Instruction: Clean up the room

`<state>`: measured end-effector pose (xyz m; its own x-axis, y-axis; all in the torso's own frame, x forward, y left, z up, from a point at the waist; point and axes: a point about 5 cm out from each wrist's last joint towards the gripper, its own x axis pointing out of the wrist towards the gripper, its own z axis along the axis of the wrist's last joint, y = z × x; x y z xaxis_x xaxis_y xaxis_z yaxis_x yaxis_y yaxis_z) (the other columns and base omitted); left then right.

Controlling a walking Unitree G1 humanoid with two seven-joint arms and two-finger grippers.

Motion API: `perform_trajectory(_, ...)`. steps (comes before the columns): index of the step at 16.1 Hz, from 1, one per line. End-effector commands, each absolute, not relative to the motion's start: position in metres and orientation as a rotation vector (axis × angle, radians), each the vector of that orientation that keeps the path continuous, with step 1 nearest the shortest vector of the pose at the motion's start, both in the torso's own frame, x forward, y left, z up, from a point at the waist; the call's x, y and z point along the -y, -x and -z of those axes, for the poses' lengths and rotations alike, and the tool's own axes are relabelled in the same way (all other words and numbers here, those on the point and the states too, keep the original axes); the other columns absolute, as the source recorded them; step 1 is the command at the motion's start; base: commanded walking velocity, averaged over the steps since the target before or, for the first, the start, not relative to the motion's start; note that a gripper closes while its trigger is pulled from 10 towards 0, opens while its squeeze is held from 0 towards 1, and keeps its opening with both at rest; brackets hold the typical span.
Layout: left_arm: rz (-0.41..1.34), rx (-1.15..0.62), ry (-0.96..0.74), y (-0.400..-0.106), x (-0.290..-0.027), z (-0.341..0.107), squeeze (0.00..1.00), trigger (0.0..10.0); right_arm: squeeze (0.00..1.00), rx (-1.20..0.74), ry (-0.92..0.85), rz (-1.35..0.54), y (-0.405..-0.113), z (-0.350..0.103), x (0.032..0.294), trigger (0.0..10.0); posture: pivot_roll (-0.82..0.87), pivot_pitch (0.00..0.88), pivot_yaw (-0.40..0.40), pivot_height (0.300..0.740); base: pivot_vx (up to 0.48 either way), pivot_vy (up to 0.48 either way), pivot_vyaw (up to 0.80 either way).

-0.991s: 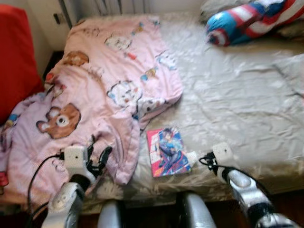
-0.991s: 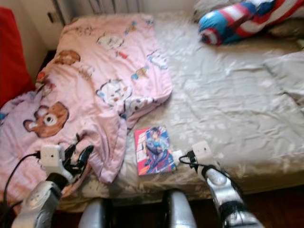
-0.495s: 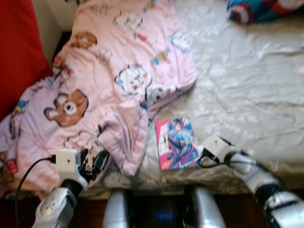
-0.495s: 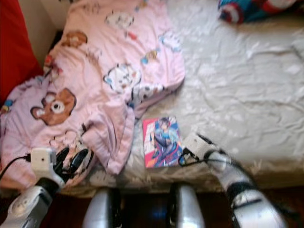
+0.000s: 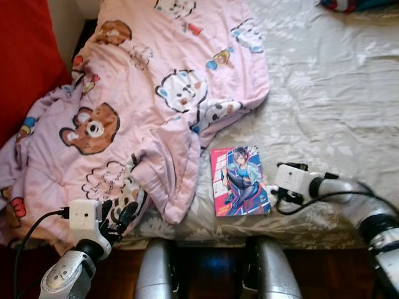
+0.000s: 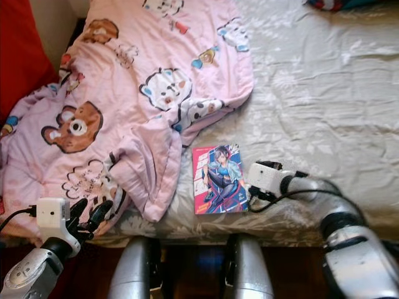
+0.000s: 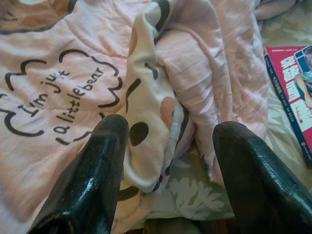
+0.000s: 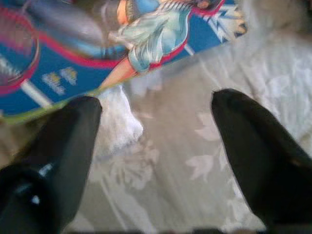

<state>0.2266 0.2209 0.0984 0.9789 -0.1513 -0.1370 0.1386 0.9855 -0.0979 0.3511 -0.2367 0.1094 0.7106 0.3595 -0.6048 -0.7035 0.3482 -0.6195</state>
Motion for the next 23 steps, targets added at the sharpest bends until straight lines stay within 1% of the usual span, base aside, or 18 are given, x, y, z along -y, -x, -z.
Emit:
perform_trajectory(1,0.132,-0.17,0.084,-0.221,-0.225,-0.097,0.0,10.0,0.0,-0.502,0.986,-0.799,-0.341,-0.095,0.241,10.0,0.14,0.345,0.061,0.608,0.0,0.0,0.0)
perform_trajectory(2,0.133,-0.174,0.086,-0.22,-0.224,-0.096,0.0,10.0,0.0,-0.554,1.022,-0.828,-0.335,-0.086,0.242,10.0,0.14,0.351,0.061,0.608,0.0,0.0,0.0)
perform_trajectory(5,0.136,-0.185,0.087,-0.217,-0.223,-0.097,0.0,10.0,0.0,-0.577,1.074,-0.829,-0.332,-0.079,0.242,10.0,0.15,0.363,0.065,0.608,0.0,0.0,0.0)
perform_trajectory(8,0.134,-0.198,0.082,-0.211,-0.225,-0.097,0.0,10.0,0.0,-0.562,1.171,-0.789,-0.334,-0.077,0.242,10.0,0.16,0.373,0.066,0.608,0.0,0.0,0.0)
perform_trajectory(9,0.133,-0.2,0.081,-0.21,-0.225,-0.097,0.0,10.0,0.0,-0.533,1.194,-0.742,-0.338,-0.081,0.242,10.0,0.16,0.377,0.066,0.608,0.0,0.0,0.0)
perform_trajectory(10,0.131,-0.202,0.082,-0.209,-0.225,-0.098,0.0,10.0,0.0,-0.488,1.199,-0.699,-0.343,-0.085,0.24,10.0,0.16,0.377,0.066,0.608,0.0,0.0,0.0)
perform_trajectory(13,0.132,-0.212,0.085,-0.206,-0.224,-0.098,0.0,10.0,0.0,-0.447,1.211,-0.661,-0.346,-0.087,0.236,10.0,0.17,0.385,0.068,0.608,0.0,0.0,0.0)
perform_trajectory(21,0.139,-0.229,0.082,-0.203,-0.224,-0.099,0.0,10.0,0.0,-0.496,1.2,-0.7,-0.335,-0.069,0.234,10.0,0.17,0.393,0.077,0.608,0.0,0.0,0.0)
perform_trajectory(22,0.139,-0.23,0.082,-0.203,-0.224,-0.099,0.0,10.0,0.0,-0.494,1.196,-0.698,-0.335,-0.068,0.234,4.8,0.18,0.394,0.078,0.608,0.0,0.0,0.0)
perform_trajectory(23,0.14,-0.23,0.081,-0.202,-0.224,-0.099,0.0,10.0,0.0,-0.492,1.193,-0.698,-0.335,-0.068,0.233,0.0,0.18,0.394,0.078,0.608,0.0,0.0,0.0)
